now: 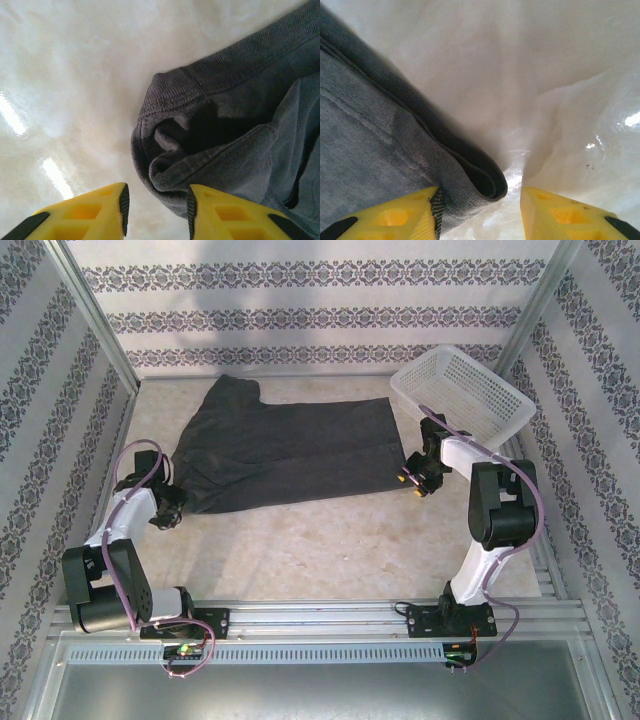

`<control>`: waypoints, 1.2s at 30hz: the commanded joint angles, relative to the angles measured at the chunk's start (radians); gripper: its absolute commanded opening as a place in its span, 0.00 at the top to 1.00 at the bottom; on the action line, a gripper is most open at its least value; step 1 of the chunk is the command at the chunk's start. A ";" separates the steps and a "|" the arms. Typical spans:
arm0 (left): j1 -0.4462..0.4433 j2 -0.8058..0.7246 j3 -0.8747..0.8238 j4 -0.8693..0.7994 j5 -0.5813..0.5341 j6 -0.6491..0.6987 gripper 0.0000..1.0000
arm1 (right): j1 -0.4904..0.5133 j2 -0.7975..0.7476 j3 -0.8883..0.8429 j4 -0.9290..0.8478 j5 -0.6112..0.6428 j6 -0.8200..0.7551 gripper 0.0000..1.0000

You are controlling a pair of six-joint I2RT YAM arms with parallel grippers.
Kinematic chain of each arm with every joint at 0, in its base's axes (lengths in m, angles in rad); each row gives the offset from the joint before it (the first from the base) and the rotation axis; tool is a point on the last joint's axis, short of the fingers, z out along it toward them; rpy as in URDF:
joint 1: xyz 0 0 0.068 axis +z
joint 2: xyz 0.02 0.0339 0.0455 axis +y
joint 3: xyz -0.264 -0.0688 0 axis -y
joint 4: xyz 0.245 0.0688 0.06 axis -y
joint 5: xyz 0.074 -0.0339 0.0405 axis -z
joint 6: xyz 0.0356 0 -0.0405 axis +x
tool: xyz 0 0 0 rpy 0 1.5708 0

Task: Fold and stack the t-shirts

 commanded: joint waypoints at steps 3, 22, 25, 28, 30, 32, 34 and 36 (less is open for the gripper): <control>0.020 0.013 0.005 0.026 -0.018 0.032 0.76 | -0.005 0.027 0.021 -0.002 -0.010 0.007 0.56; 0.040 0.009 0.071 -0.027 0.032 0.125 0.63 | 0.021 0.088 0.083 -0.017 0.003 0.054 0.54; 0.040 -0.022 0.049 -0.038 0.064 0.108 0.59 | 0.022 0.103 0.088 -0.022 -0.002 0.060 0.61; 0.040 -0.038 0.023 -0.056 0.077 0.074 0.57 | 0.022 0.102 0.082 -0.027 0.016 0.063 0.83; 0.043 -0.040 0.014 -0.069 0.082 0.052 0.49 | 0.024 0.094 0.084 -0.045 0.039 0.059 1.00; 0.057 -0.046 0.009 -0.071 0.086 0.030 0.47 | 0.023 0.069 0.081 -0.075 0.078 0.047 1.00; 0.081 -0.051 0.002 -0.065 0.097 0.003 0.47 | 0.024 0.040 0.071 -0.106 0.112 0.030 1.00; 0.105 -0.052 -0.007 -0.046 0.122 -0.035 0.47 | 0.022 0.007 0.044 -0.123 0.118 0.016 1.00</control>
